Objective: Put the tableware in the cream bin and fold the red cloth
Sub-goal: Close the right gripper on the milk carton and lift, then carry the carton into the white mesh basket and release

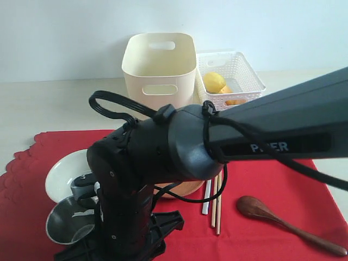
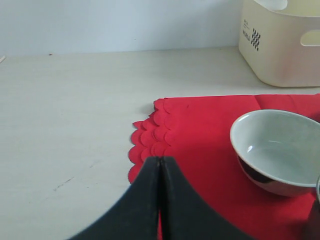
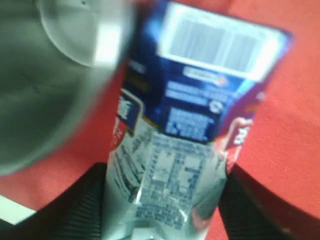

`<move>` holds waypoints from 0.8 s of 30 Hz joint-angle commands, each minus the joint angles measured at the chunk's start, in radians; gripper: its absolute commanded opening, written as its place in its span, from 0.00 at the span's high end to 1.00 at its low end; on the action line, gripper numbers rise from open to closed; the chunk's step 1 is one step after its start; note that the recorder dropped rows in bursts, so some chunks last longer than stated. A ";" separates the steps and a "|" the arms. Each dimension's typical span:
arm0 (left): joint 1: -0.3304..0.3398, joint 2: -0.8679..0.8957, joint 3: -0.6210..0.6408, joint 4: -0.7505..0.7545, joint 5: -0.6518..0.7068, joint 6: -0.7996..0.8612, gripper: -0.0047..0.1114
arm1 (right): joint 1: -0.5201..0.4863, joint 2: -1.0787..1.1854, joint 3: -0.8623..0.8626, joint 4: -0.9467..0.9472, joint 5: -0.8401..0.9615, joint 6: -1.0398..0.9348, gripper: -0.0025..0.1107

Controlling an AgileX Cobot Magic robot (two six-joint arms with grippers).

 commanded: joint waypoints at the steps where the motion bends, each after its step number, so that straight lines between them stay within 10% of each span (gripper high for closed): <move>1: 0.000 -0.007 0.003 -0.011 -0.008 0.000 0.96 | 0.003 0.000 -0.006 -0.012 -0.015 0.010 0.88; 24: 0.000 -0.007 0.003 -0.011 -0.008 0.000 0.96 | 0.001 -0.301 -0.006 -0.381 0.203 0.224 0.98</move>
